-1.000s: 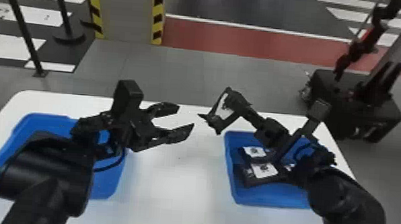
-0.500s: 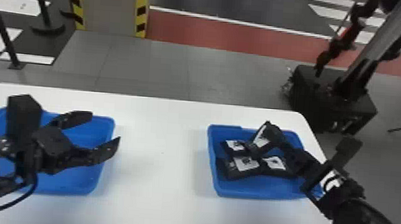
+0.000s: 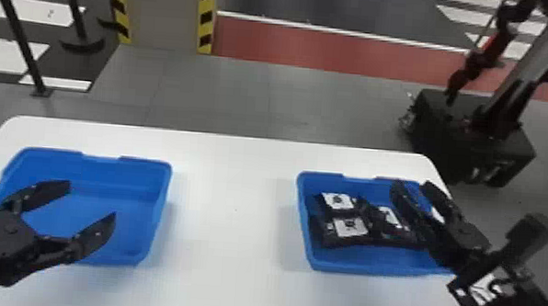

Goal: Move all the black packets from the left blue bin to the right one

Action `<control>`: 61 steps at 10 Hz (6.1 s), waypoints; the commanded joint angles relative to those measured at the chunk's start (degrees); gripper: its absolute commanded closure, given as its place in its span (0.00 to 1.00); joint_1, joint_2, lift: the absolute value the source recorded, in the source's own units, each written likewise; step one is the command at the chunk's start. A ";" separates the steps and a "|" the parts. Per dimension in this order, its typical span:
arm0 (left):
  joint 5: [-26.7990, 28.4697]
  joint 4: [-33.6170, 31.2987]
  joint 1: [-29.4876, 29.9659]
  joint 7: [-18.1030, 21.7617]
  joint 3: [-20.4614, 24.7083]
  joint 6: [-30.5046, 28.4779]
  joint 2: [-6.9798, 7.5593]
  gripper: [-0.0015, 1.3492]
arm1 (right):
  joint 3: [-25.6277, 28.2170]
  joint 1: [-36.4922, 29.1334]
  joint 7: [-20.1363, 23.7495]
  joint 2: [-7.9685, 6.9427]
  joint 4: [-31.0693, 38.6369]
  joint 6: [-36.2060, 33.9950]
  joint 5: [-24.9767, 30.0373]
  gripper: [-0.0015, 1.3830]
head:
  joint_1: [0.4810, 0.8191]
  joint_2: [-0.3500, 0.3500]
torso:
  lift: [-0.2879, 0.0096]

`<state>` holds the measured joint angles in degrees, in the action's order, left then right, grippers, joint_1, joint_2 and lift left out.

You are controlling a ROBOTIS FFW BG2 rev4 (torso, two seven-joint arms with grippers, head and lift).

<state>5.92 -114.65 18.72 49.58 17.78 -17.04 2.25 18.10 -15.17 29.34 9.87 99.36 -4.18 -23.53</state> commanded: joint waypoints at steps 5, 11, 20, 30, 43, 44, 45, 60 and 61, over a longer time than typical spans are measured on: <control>-9.52 -0.59 14.89 -13.46 3.05 25.34 -2.40 0.10 | -2.72 -20.83 -5.17 -8.99 16.02 12.34 14.48 0.20 | 0.63 0.46 | 0.60; -14.79 -1.44 20.80 -22.25 -4.42 31.11 -2.40 0.10 | -3.51 -27.30 -7.99 -9.92 17.00 13.74 17.73 0.20 | 0.63 0.45 | 0.60; -17.69 -1.44 23.05 -24.36 -6.35 30.68 -2.40 0.10 | -3.86 -28.14 -8.34 -9.92 17.42 13.74 16.59 0.20 | 0.63 0.43 | 0.60; -18.40 -1.44 23.05 -24.36 -6.79 28.86 -2.40 0.10 | -3.86 -28.00 -8.34 -9.92 17.56 13.74 15.71 0.20 | 0.63 0.41 | 0.60; -18.92 -1.44 22.91 -24.36 -7.49 27.45 -2.40 0.10 | -3.95 -27.30 -8.34 -9.92 16.30 13.74 15.01 0.20 | 0.63 0.40 | 0.60; -19.01 -1.44 22.77 -24.36 -7.67 27.31 -2.40 0.10 | -3.95 -27.30 -8.34 -9.92 16.44 13.74 15.01 0.20 | 0.63 0.40 | 0.60; -19.01 -1.44 22.62 -24.36 -7.76 27.17 -2.40 0.10 | -3.95 -27.16 -8.34 -9.92 16.44 13.74 15.01 0.20 | 0.63 0.39 | 0.60; -19.36 -1.44 22.34 -24.36 -7.84 25.90 -2.40 0.10 | -4.21 -26.60 -8.34 -9.92 15.45 13.74 13.87 0.20 | 0.63 0.38 | 0.60; -19.36 -1.44 22.20 -24.36 -7.84 25.90 -2.40 0.10 | -4.21 -26.46 -8.34 -9.92 15.45 13.74 13.95 0.20 | 0.63 0.38 | 0.60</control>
<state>-13.44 -116.08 40.98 25.22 9.93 8.90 0.09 13.90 -41.74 21.01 0.09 114.81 9.57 -9.62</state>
